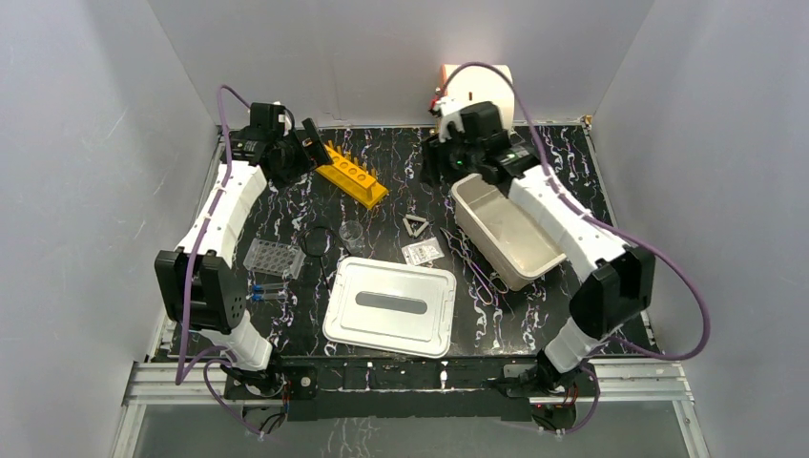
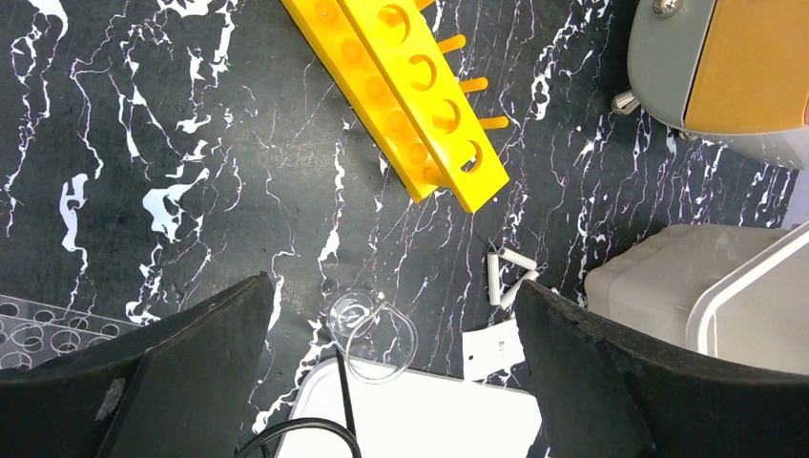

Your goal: Organize the chemistry lab equipment

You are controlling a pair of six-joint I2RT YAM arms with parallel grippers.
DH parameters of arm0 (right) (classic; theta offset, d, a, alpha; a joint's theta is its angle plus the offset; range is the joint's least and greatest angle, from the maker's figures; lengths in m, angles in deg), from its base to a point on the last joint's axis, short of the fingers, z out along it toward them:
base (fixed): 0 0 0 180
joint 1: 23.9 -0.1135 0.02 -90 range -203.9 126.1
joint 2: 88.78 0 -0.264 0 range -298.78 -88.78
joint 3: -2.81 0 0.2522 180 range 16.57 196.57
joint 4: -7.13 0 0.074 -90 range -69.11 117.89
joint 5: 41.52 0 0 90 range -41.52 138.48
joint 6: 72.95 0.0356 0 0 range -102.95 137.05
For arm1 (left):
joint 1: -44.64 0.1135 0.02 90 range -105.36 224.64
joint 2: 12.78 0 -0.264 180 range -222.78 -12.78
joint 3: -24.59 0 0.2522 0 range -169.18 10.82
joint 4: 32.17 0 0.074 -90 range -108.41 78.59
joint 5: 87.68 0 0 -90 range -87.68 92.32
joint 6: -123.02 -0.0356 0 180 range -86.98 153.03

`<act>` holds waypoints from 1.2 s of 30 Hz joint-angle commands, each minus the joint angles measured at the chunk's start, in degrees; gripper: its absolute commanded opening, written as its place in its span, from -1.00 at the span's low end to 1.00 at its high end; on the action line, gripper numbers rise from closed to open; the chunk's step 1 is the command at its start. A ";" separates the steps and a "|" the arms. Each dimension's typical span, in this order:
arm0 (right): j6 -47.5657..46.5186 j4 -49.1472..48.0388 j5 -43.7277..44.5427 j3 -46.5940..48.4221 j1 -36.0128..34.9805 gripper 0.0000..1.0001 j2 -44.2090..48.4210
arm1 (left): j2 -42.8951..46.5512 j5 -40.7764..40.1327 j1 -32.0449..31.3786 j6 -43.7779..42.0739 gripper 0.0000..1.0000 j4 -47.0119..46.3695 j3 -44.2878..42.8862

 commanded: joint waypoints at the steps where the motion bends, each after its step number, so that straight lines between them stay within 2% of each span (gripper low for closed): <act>1: 3.94 -3.23 8.01 5.38 -7.42 0.27 -6.76 | 4.60 -0.11 0.48 -0.01 0.96 0.59 1.28; 7: 5.74 0.43 16.28 7.79 -12.80 0.29 -14.65 | 6.12 -1.28 0.48 0.35 0.90 0.78 2.76; 15: 12.05 3.65 23.55 8.39 -13.08 0.32 -22.26 | 6.56 -3.22 0.54 0.61 0.89 1.27 3.23; 18: 12.53 5.51 23.31 10.43 -13.16 0.22 -26.00 | 6.37 -3.76 0.54 0.57 0.89 1.52 2.86; 22: 13.64 6.42 24.46 12.44 -12.95 -0.06 -29.17 | 6.82 -3.59 0.54 0.99 0.90 1.67 3.45; 25: 13.76 5.83 24.37 12.98 -12.78 -0.19 -30.66 | 6.97 -3.34 0.50 1.14 0.90 1.67 4.05; 28: 14.72 7.59 25.37 14.15 -12.37 -0.20 -32.52 | 7.20 -3.24 0.50 1.21 0.90 1.59 4.41; 32: 15.03 7.59 24.15 13.38 -11.87 -0.10 -33.65 | 7.20 -3.07 0.54 1.27 0.90 1.44 4.97; 36: 14.41 7.07 22.34 13.64 -11.62 -0.16 -35.02 | 7.16 -3.24 0.52 1.23 0.92 1.47 5.06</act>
